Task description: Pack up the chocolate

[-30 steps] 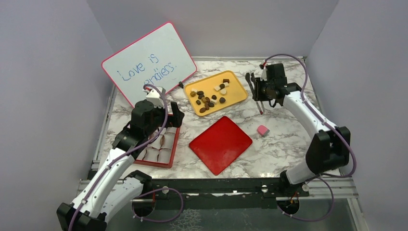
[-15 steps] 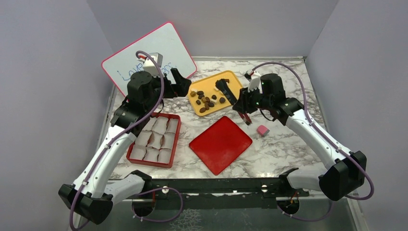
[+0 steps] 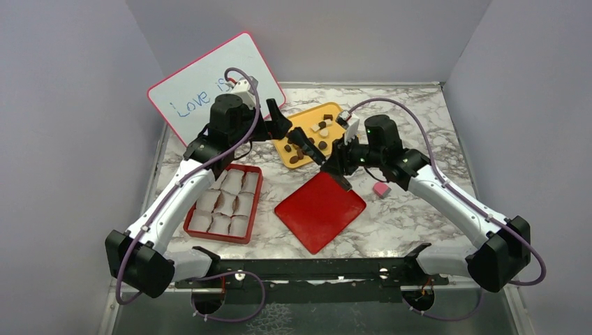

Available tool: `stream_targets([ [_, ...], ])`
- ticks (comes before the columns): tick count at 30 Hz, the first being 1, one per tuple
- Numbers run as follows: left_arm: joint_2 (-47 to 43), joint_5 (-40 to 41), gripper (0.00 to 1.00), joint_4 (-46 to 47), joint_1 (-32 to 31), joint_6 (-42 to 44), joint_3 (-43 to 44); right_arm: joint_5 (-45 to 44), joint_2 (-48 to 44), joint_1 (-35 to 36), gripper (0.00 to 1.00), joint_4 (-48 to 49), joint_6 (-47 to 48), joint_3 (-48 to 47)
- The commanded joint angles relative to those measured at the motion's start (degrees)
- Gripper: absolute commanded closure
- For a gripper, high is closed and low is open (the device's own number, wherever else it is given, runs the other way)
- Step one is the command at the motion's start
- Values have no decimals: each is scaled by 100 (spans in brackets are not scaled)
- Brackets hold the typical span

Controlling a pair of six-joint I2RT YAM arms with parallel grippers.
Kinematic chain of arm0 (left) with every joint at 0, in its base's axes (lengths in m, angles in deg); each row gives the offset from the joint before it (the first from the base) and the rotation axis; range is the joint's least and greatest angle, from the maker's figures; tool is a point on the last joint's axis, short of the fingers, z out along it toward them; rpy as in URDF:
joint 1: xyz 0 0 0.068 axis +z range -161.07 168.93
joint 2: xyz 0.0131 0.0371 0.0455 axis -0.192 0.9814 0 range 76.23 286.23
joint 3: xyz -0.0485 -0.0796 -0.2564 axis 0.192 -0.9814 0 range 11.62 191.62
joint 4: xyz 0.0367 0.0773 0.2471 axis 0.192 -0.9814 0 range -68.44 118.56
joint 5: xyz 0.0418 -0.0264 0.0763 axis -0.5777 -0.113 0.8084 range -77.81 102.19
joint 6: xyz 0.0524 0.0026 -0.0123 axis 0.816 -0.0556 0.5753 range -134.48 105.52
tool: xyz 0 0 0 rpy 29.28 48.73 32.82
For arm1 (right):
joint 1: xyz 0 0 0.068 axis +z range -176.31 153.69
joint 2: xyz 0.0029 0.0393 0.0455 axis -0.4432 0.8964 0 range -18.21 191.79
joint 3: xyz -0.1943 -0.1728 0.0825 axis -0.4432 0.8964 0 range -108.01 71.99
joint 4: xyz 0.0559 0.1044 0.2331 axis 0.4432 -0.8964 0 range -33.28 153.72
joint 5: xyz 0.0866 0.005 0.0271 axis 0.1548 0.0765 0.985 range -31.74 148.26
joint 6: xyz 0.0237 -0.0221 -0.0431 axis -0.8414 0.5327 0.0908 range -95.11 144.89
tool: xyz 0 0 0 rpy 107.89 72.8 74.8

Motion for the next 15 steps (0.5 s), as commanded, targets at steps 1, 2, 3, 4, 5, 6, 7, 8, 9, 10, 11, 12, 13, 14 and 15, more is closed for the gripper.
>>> stream_targets([
  [1,226,-310,1,139,-16,19,-132,31,176,190,64,98,180,-102],
  [2,276,-284,1,133,-16,20,-158,-34,221,216,64,42,200,-136],
  [3,317,-268,1,131,-16,20,-184,-75,234,220,64,22,222,-153],
  [4,361,-281,1,126,-16,24,-206,-97,230,233,64,26,224,-155],
  [5,388,-302,1,130,-16,28,-231,-104,226,230,64,49,227,-159],
  [6,432,-338,1,138,-16,24,-243,-103,208,229,64,65,221,-160],
  [7,469,-380,1,145,-16,20,-248,-93,194,229,64,78,209,-174],
  [8,518,-432,1,136,-16,28,-247,-85,187,236,64,80,202,-198],
  [9,574,-512,1,139,-16,51,-242,-92,180,237,64,88,190,-231],
  [10,625,-582,1,128,-18,81,-238,-112,169,239,64,89,180,-270],
  [11,673,-619,1,100,-17,108,-237,-124,155,242,64,89,171,-302],
  [12,718,-620,1,47,-16,135,-237,-132,138,244,64,85,167,-336],
  [13,759,-587,1,-35,-16,168,-233,-145,123,239,64,77,174,-364],
  [14,792,-534,1,-133,-16,206,-224,-202,106,240,64,66,168,-395],
  [15,828,-495,1,-199,-16,263,-220,-264,90,243,64,51,178,-411],
])
